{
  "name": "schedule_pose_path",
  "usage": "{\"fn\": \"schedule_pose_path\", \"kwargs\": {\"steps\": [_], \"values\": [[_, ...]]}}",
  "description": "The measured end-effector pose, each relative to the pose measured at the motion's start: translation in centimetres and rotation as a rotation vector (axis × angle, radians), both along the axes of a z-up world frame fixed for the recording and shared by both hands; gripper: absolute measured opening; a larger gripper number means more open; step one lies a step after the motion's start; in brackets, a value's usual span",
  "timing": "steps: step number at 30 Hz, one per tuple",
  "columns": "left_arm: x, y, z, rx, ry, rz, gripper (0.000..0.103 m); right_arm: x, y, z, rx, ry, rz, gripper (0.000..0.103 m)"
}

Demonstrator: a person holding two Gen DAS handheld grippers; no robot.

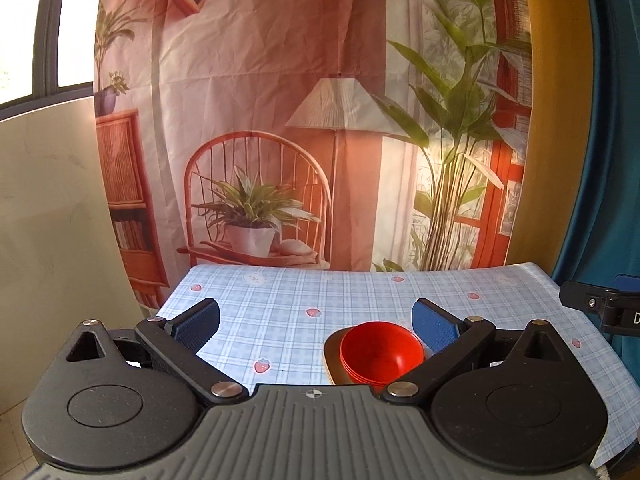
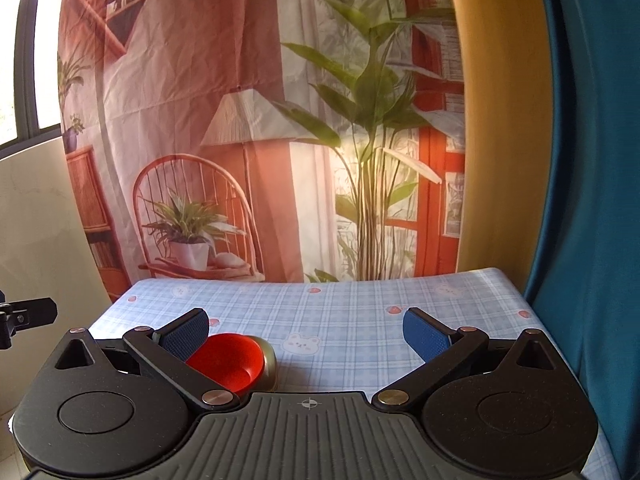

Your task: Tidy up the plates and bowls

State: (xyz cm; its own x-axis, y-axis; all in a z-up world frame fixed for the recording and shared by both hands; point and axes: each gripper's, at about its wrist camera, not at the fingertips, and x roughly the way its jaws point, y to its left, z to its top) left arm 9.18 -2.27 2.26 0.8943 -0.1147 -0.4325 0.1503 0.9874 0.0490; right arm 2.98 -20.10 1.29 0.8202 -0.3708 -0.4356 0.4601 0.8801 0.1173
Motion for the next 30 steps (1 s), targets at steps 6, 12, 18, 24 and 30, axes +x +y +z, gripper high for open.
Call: {"fn": "schedule_pose_path", "kwargs": {"steps": [6,12,18,24,30], "values": [[-2.0,-0.1,1.4,0.008,-0.046,0.018,0.103,-2.4,0.4,1.7,-0.01,-0.045,-0.008,0.103],[-2.5,-0.4,1.7,-0.004,-0.05,0.018,0.103,-3.3,0.9,2.7,-0.027,-0.061,0.0,0.103],[-2.6,-0.3,1.3,-0.006,-0.036,0.007,0.103,-3.3,1.1,2.9,-0.04,-0.061,-0.001,0.103],[-2.3,0.3,1.0,-0.022,-0.017,0.007,0.103,-3.1,1.4,2.7,-0.037,-0.05,0.002,0.103],[-2.2,0.3,1.1,-0.023,-0.014,0.005,0.103,-3.0,1.5,2.6,-0.037,-0.047,0.003,0.103]]}}
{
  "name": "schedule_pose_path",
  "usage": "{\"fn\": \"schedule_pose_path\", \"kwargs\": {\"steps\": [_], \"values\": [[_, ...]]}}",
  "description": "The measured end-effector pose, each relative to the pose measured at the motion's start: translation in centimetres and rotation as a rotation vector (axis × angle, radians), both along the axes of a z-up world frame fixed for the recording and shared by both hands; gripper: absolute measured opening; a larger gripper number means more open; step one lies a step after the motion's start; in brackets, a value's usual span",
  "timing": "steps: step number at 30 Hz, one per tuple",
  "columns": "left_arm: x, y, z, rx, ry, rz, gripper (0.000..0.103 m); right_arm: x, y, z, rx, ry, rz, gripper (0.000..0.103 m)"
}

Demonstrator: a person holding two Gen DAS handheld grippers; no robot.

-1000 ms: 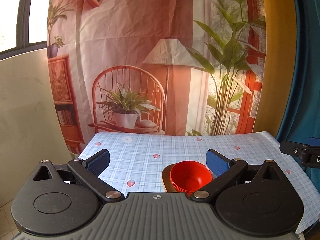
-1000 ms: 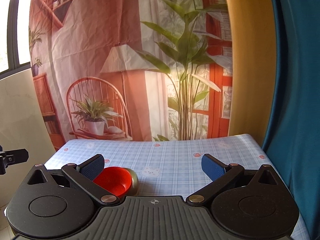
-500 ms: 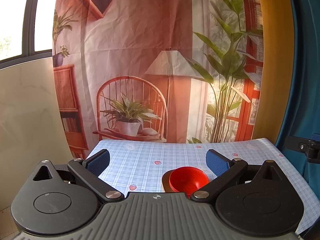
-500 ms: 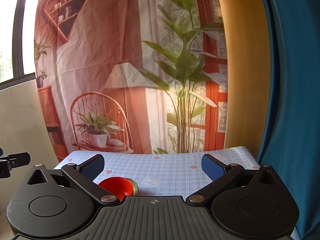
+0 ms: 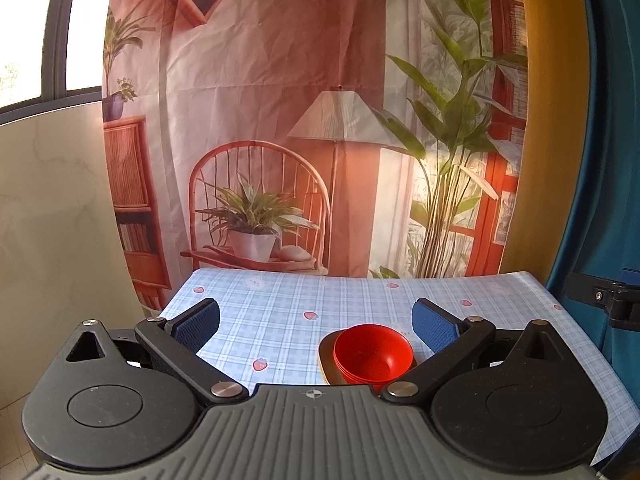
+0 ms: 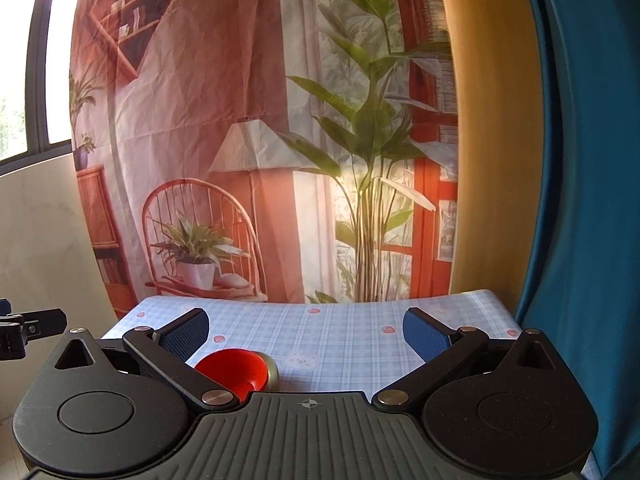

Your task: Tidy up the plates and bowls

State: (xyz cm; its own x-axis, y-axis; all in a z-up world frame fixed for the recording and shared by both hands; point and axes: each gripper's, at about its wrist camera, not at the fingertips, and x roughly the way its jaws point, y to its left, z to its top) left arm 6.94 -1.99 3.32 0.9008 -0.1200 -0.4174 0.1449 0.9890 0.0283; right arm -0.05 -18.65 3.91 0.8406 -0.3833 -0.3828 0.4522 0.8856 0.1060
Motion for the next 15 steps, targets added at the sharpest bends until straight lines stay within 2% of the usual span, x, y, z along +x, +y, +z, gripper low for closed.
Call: {"fn": "schedule_pose_path", "kwargs": {"steps": [15], "values": [[-0.04,-0.02,0.21,-0.004,0.002,-0.002,0.103,0.05,-0.06,-0.11,0.003,0.001,0.001,0.103]]}}
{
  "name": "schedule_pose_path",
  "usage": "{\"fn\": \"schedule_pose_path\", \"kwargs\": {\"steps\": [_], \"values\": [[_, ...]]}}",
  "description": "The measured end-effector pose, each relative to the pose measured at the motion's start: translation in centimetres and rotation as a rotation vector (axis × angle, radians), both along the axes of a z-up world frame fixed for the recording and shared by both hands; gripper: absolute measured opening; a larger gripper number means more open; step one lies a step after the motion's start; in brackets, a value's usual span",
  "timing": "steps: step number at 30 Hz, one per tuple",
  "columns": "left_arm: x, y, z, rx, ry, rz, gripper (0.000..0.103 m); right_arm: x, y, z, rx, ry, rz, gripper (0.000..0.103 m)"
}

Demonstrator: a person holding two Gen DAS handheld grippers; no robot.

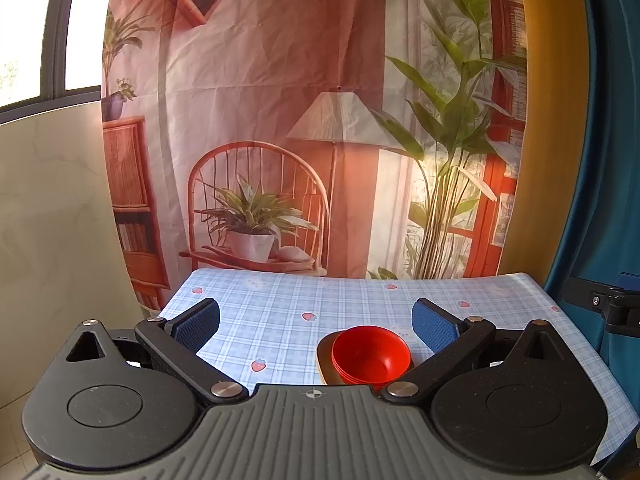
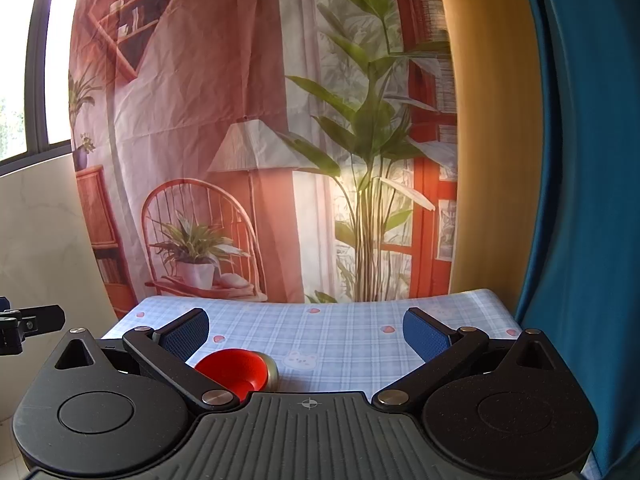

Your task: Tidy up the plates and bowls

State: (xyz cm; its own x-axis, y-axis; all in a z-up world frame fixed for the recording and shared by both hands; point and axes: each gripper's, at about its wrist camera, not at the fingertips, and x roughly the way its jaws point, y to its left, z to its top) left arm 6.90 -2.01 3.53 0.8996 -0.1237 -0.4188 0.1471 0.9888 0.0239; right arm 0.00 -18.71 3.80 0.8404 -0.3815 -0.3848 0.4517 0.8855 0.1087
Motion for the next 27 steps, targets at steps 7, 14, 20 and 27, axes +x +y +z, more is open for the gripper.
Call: {"fn": "schedule_pose_path", "kwargs": {"steps": [7,14,20,27], "values": [[-0.05,0.0,-0.04,-0.002,0.005,-0.004,0.103,0.01,0.01,-0.01,0.0,0.0,-0.001,0.103],[0.01,-0.01,-0.06,0.001,0.008,-0.007,0.103,0.07,0.09,-0.19,0.001,0.004,0.001,0.103],[0.02,-0.03,-0.04,0.002,0.006,-0.009,0.103,0.17,0.01,-0.34,0.004,0.005,-0.001,0.103],[0.0,-0.04,-0.09,0.004,0.005,-0.01,0.103,0.15,0.05,-0.4,0.005,0.005,-0.001,0.103]]}}
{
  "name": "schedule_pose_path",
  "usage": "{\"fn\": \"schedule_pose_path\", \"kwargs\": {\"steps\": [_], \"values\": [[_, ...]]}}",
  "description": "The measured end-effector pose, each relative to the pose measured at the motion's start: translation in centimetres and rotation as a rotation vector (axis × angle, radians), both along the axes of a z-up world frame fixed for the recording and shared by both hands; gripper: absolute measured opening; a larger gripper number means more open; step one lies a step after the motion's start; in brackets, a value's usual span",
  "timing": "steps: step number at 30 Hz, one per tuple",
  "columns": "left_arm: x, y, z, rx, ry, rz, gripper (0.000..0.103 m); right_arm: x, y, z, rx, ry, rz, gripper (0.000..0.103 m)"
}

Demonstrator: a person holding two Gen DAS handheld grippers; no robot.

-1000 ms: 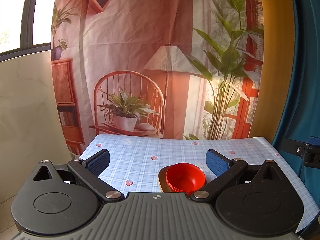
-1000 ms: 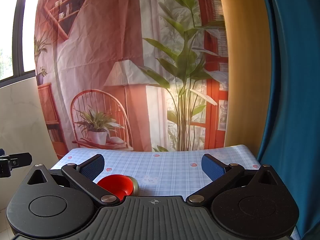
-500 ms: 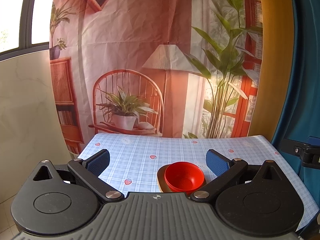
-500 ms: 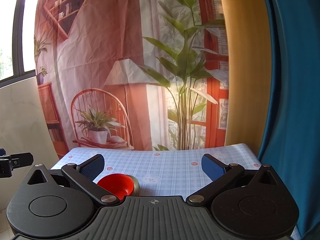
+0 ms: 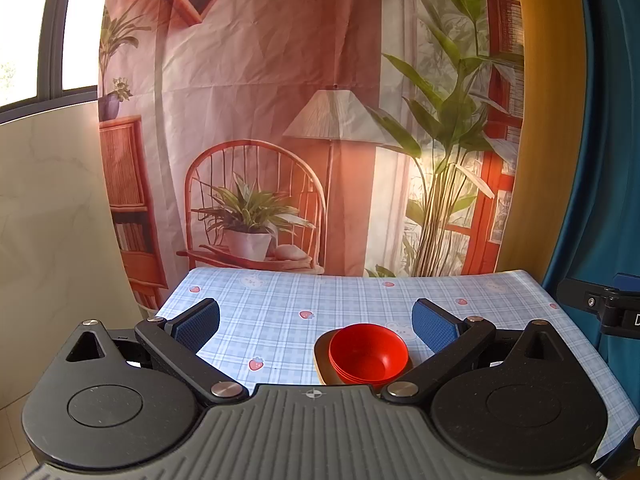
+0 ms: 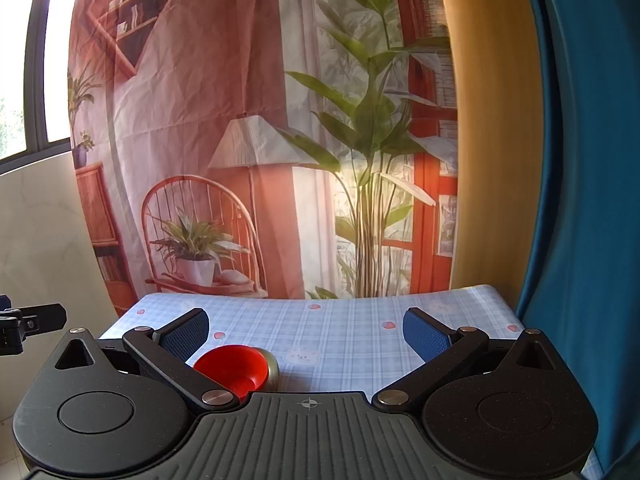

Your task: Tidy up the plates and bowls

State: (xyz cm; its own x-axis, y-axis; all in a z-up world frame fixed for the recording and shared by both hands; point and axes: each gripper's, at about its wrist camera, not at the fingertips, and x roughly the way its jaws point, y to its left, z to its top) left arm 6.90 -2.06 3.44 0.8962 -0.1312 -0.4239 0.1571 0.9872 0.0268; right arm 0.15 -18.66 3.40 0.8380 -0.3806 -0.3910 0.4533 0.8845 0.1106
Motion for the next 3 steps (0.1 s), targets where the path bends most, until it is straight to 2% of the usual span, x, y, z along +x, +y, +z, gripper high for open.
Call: {"fn": "schedule_pose_path", "kwargs": {"steps": [3], "values": [[0.08,0.01,0.03,-0.003,0.004,-0.005,0.103,0.01,-0.02,0.02,0.0,0.0,0.0,0.103]]}}
